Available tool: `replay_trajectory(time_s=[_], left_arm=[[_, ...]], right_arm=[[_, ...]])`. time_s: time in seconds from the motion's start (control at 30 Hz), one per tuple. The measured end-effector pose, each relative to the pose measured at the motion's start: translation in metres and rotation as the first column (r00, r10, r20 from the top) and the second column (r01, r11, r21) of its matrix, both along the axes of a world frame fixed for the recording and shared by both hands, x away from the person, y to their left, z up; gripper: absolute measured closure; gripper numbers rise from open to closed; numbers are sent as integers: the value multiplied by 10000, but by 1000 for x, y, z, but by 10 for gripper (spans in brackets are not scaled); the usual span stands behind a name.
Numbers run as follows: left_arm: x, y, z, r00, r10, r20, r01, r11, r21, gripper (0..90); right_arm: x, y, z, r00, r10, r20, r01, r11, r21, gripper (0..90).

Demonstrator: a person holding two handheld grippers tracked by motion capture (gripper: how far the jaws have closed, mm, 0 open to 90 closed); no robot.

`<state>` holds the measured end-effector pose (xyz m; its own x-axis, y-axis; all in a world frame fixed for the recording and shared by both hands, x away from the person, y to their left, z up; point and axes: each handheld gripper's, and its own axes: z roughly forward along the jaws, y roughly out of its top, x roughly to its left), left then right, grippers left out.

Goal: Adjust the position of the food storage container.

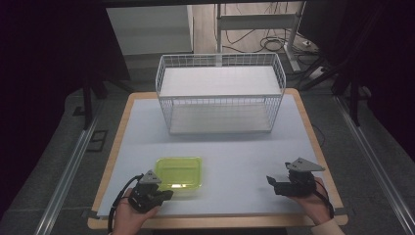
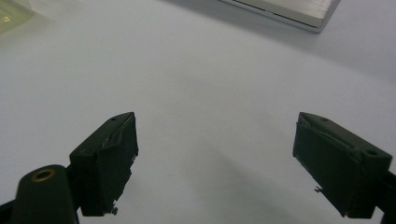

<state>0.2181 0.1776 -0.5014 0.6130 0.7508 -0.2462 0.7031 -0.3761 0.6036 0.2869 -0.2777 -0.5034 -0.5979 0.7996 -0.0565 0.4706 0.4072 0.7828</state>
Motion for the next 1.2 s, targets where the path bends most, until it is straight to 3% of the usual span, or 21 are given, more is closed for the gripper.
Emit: replay_trajectory(time_s=[0.13,0.23,0.27,0.3,0.4,0.43,0.5,0.57,0.8,0.87,0.9,1.07,1.2], left_arm=[[-5,1,6,9998,-35,189,38,9999,-143,900],[-8,13,26,9980,115,622,-67,9970,-776,900],[-8,13,26,9980,115,622,-67,9970,-776,900],[-7,25,34,9955,477,819,-389,9937,-1049,900],[-2,43,41,9899,1034,969,-900,9868,-1344,900],[-2,43,41,9899,1034,969,-900,9868,-1344,900],[7,56,41,9813,1586,1090,-1445,9814,-1265,900],[11,60,38,9781,1787,1069,-1655,9786,-1220,900],[30,85,3,9620,2732,25,-2714,9566,-1065,900],[33,86,-2,9606,2778,-95,-2773,9552,-1032,900],[36,87,-9,9599,2780,-357,-2802,9541,-1058,900],[41,84,-16,9613,2686,-616,-2738,9563,-1023,900],[45,76,-24,9649,2460,-915,-2542,9626,-934,900]], right_arm=[[0,-1,0,10000,-15,5,15,10000,15,140],[0,-1,0,10000,-85,-8,85,10000,46,140],[0,-1,0,10000,-85,-8,85,10000,46,140],[0,-1,1,10000,-91,12,91,9999,53,140],[0,-1,1,9999,-109,28,109,9999,59,140],[0,-1,1,9999,-109,28,109,9999,59,140],[0,0,1,9999,-113,23,113,9999,45,140],[0,0,0,9999,-118,23,117,9999,44,140],[0,-1,1,9998,-184,22,183,9998,91,140],[0,-1,1,9998,-179,10,179,9998,104,140],[0,0,1,9998,-175,13,174,9998,97,140],[-1,0,1,9999,-157,41,156,9999,74,140],[0,0,1,9999,-165,38,165,9998,59,140]])
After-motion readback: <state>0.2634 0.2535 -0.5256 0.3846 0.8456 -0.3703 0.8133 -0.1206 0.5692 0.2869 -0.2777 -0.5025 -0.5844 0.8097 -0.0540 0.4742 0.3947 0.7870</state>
